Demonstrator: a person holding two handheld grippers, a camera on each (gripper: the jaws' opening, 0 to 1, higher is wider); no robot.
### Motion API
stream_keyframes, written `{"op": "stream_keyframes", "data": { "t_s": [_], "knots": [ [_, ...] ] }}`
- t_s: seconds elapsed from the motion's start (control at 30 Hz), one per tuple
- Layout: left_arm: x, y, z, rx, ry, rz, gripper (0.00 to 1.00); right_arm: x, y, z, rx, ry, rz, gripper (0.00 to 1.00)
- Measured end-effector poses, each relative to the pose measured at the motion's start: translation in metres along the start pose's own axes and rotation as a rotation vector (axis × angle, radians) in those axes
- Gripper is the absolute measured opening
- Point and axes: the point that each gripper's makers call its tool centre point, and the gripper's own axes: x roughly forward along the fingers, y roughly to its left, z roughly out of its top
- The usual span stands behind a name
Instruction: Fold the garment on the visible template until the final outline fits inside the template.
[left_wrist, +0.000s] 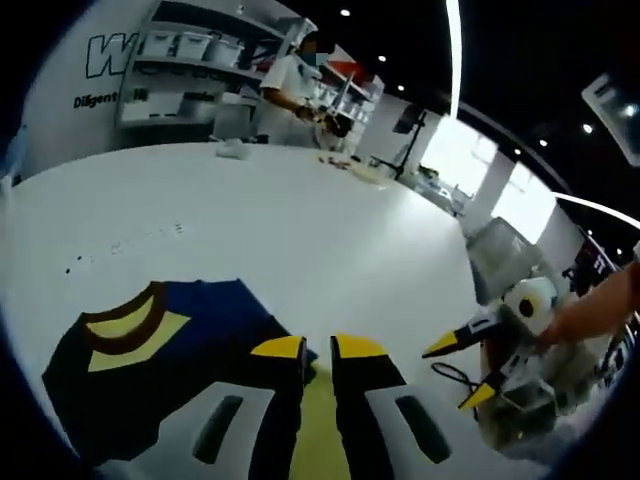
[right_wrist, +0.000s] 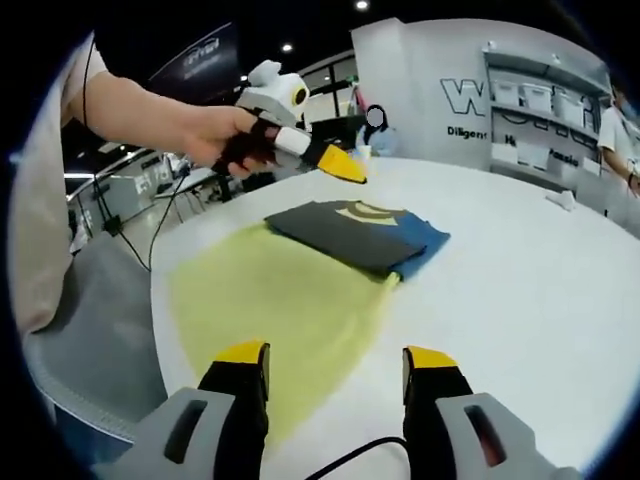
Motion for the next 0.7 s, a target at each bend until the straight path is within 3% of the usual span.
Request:
{"op": "stream_keyframes", "data": {
  "t_s": [0.27,0.7],
  "knots": [
    [-0.064,0.023,-0.048,-0.013,-0.004,0.052,0.09,0.006,0.009,-0.003,-0.029,0.026,0.03,0.49],
    [-0.145,0.025,-0.133,0.028,0.057,0.081,0.15,0.014,0.031,-0.007,-0.105,0.078,0.099,0.46]
  ]
}}
